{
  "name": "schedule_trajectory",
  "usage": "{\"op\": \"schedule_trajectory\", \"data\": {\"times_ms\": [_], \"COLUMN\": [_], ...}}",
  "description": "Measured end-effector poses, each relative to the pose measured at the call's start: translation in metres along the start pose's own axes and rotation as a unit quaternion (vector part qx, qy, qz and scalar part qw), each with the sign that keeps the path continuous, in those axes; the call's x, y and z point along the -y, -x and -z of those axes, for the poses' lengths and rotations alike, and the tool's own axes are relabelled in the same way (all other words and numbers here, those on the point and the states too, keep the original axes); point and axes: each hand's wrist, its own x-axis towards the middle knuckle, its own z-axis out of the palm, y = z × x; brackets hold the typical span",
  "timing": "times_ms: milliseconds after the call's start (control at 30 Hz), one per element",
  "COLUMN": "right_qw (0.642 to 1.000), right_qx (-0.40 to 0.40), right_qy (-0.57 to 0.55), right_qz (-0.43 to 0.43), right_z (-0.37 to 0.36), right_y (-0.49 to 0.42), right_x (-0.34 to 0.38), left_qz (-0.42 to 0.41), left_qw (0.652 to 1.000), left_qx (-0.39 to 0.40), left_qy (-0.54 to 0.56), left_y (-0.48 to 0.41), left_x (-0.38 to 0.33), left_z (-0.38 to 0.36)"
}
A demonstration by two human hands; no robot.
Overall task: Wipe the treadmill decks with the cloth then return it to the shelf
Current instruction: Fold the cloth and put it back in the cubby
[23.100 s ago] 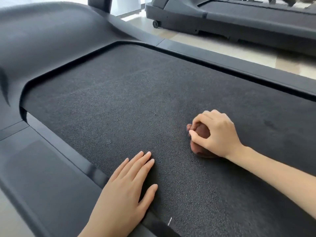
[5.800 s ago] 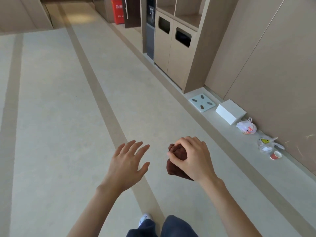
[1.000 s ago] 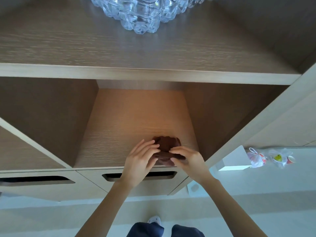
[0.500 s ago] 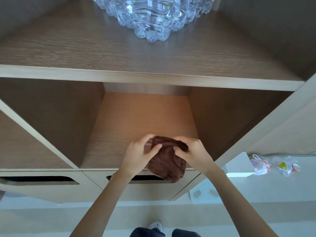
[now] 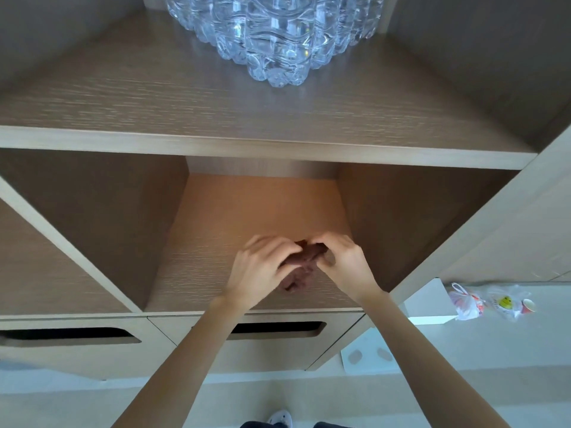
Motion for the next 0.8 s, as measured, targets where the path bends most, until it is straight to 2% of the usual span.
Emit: {"op": "schedule_trajectory", "data": {"times_ms": [100,167,233,367,467,567,667,800], "right_qw": [0.998,0.993,0.987,0.988,0.969,0.946,0.953,0.969], "right_qx": [0.046,0.09,0.096,0.097,0.185,0.245,0.237,0.195], "right_qy": [0.043,0.049,0.047,0.025,0.053,0.135,0.121,0.115], "right_qz": [0.023,-0.052,-0.123,-0.12,-0.156,-0.162,-0.148,-0.099], "right_z": [-0.004,-0.004,-0.006,-0.018,-0.032,-0.037,-0.034,-0.035], "right_y": [0.018,0.034,0.05,0.059,0.057,0.058,0.064,0.074], "right_x": [-0.018,-0.03,-0.034,-0.02,-0.015,-0.021,-0.031,-0.035], "left_qz": [-0.032,0.029,0.083,0.053,0.027,0.05,0.044,0.014], "left_qw": [0.996,0.992,0.987,0.979,0.965,0.945,0.946,0.971], "left_qx": [0.078,0.118,0.14,0.197,0.258,0.316,0.31,0.221], "left_qy": [0.017,0.023,0.007,-0.019,-0.046,-0.061,-0.08,-0.088], "left_y": [0.023,0.041,0.054,0.059,0.054,0.055,0.056,0.053], "left_x": [-0.005,-0.003,0.005,0.014,0.018,0.029,0.044,0.03], "left_z": [-0.013,-0.017,-0.02,-0.034,-0.051,-0.057,-0.05,-0.05]}}
